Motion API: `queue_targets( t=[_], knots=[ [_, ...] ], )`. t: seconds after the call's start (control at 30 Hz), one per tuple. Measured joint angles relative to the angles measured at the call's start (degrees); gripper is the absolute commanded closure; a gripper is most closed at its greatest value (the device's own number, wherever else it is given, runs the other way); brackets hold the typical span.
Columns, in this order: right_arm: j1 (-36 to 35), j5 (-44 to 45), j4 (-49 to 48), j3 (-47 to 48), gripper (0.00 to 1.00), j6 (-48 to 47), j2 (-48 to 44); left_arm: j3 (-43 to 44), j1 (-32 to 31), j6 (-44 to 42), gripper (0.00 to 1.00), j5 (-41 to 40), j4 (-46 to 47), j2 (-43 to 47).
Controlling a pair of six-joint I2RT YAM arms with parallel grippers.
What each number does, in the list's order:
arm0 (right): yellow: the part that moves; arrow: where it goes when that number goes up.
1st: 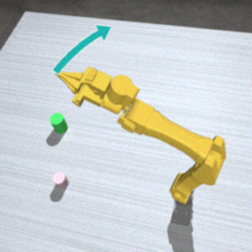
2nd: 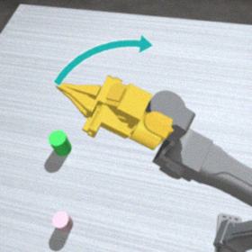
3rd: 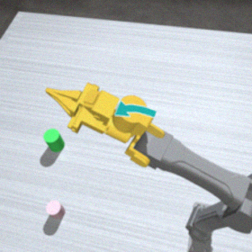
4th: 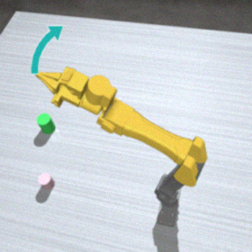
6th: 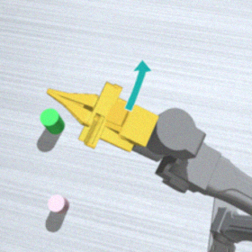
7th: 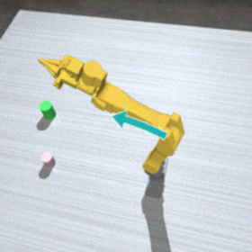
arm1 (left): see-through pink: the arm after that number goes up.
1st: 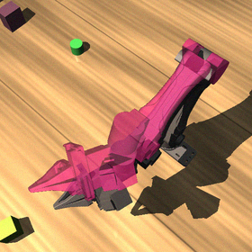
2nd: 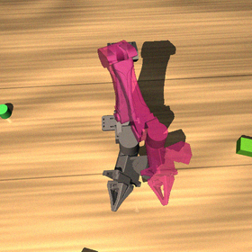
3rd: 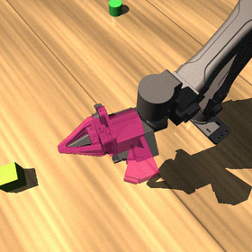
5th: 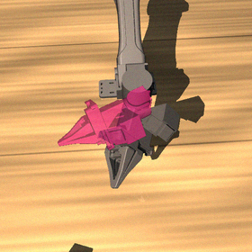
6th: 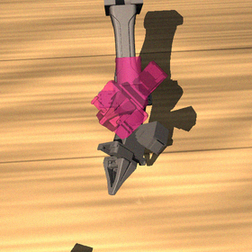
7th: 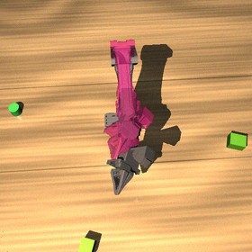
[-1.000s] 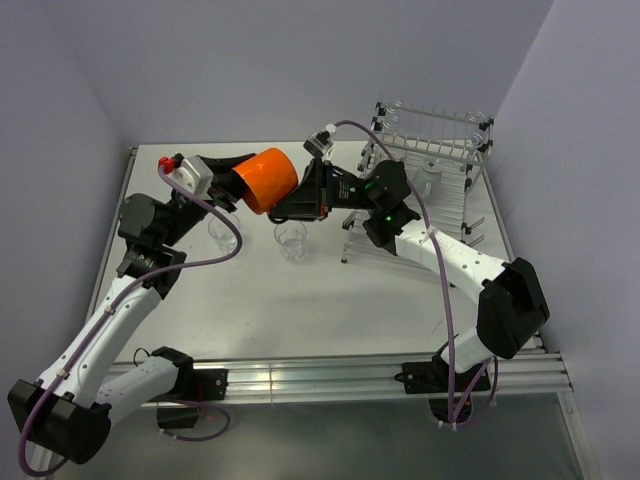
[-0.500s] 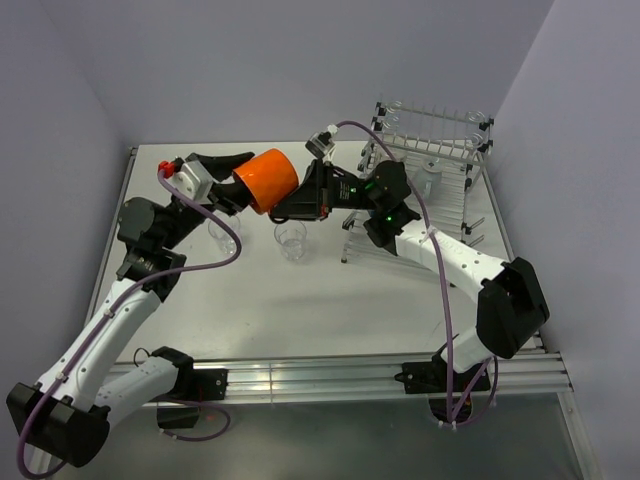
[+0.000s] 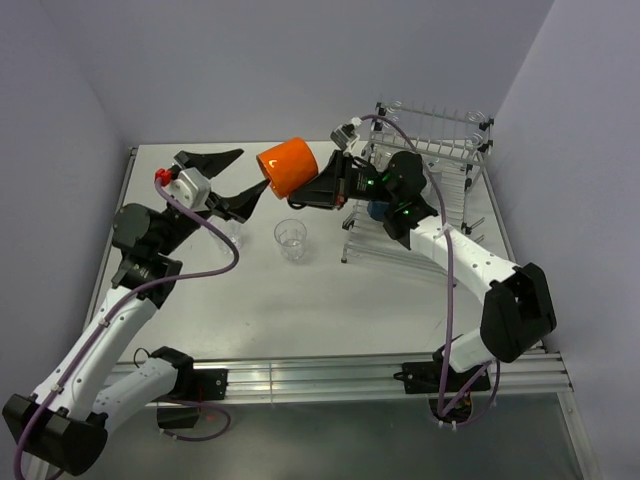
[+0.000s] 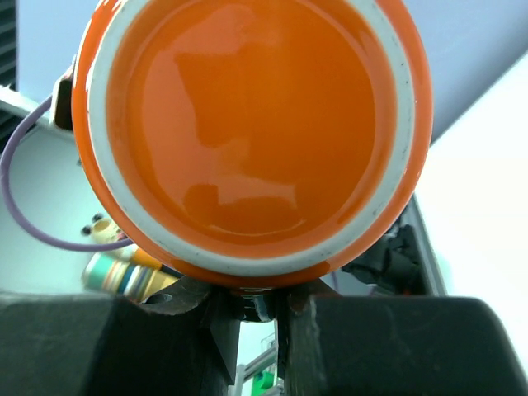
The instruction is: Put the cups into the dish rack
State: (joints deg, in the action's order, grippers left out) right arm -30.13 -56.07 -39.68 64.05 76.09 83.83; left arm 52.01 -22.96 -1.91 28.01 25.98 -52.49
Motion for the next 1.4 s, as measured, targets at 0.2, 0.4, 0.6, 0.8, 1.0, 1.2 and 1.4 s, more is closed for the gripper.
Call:
queue_targets(
  t=[0.2, 0.4, 0.6, 0.8, 1.0, 1.2, 1.4],
  knots=[
    [6.03, 0.11, 11.76, -2.43, 1.00, -9.14, -5.38, -2.12, -0.09, -1.03, 0.15, -1.49, -4.52, 4.85],
    [14.58, 2.40, 31.04, -5.27, 1.00, -26.64, -14.36, -1.84, -0.13, 0.68, 0.10, -4.22, -14.93, 5.70],
    [25.99, 7.48, 53.42, -5.66, 1.00, -47.21, -21.07, 5.62, -0.13, 4.42, 0.01, -6.38, -30.21, -1.97],
    [32.26, 20.33, 71.14, -5.66, 1.00, -65.70, -23.17, 10.08, -0.11, 6.91, 0.01, -7.58, -38.93, -7.37],
    [32.28, 34.21, 79.28, -5.66, 1.00, -76.54, -23.78, 15.67, -0.11, 9.25, 0.01, -10.32, -46.56, -13.40],
    [32.28, 44.44, 77.53, -6.88, 1.00, -80.72, -21.66, 18.25, -0.11, 11.65, 0.01, -12.98, -50.86, -17.38],
    [32.28, 49.92, 73.57, -7.41, 1.00, -82.27, -16.13, 19.47, -0.11, 14.29, 0.01, -16.90, -51.39, -18.01]
  ],
)
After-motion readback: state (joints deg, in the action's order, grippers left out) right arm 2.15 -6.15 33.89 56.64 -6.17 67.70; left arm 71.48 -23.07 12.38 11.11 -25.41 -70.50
